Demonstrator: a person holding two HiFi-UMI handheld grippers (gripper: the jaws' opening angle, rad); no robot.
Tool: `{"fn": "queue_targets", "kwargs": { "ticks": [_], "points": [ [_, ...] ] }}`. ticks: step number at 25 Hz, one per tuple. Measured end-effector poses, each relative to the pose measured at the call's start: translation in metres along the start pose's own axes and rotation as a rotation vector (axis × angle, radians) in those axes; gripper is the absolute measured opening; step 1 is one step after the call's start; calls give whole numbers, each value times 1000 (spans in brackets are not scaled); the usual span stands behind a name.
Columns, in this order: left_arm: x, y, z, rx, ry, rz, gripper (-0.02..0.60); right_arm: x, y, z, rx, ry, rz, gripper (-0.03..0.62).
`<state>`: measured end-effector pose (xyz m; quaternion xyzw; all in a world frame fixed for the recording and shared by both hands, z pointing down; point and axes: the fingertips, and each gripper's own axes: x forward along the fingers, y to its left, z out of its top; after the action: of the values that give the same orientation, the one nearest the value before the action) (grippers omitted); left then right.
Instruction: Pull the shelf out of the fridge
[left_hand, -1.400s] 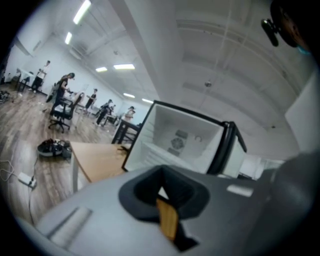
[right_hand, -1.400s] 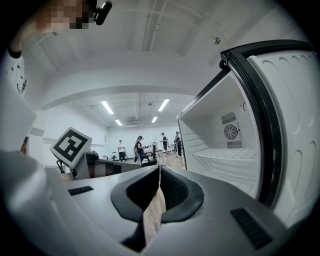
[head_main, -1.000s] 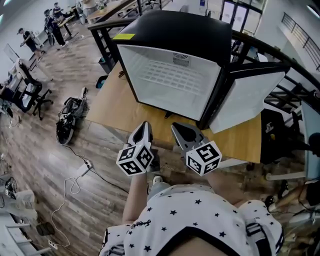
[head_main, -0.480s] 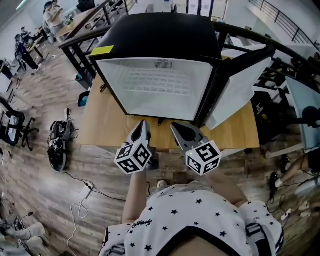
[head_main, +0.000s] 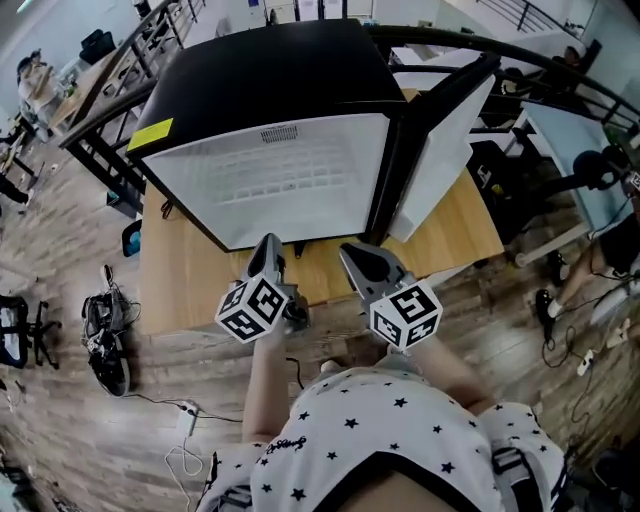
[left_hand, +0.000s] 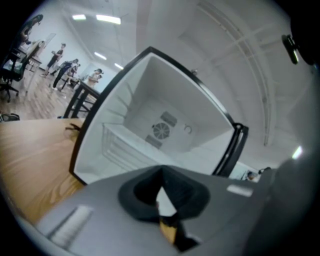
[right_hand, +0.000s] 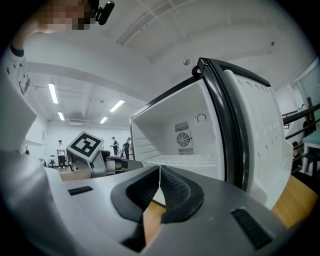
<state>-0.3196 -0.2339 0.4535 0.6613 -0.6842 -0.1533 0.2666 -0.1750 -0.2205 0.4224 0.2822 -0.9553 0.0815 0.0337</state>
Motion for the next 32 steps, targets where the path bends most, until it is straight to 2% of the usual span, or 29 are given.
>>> {"fn": "queue_targets", "kwargs": {
  "ticks": [3, 15, 16, 20, 23, 32],
  "points": [
    [14, 5, 0, -56, 6, -26, 6, -3, -2, -1, 4, -1, -40, 21],
    [70, 9, 3, -381, -2, -163, 15, -15, -6, -15, 25, 42, -136, 21],
    [75, 8, 2, -406, -3, -170, 22, -16, -8, -15, 27, 46, -141, 21],
    [92, 7, 1, -488, -18, -198, 131, -18, -13, -16, 29, 57, -157, 21],
    [103, 10, 2, -545, -34, -196, 171, -19, -16, -18, 33, 65, -164, 21],
    [135, 22, 3, -661, -77, -178, 190, -16, -24, -33, 66, 91, -168, 21]
  ]
}}
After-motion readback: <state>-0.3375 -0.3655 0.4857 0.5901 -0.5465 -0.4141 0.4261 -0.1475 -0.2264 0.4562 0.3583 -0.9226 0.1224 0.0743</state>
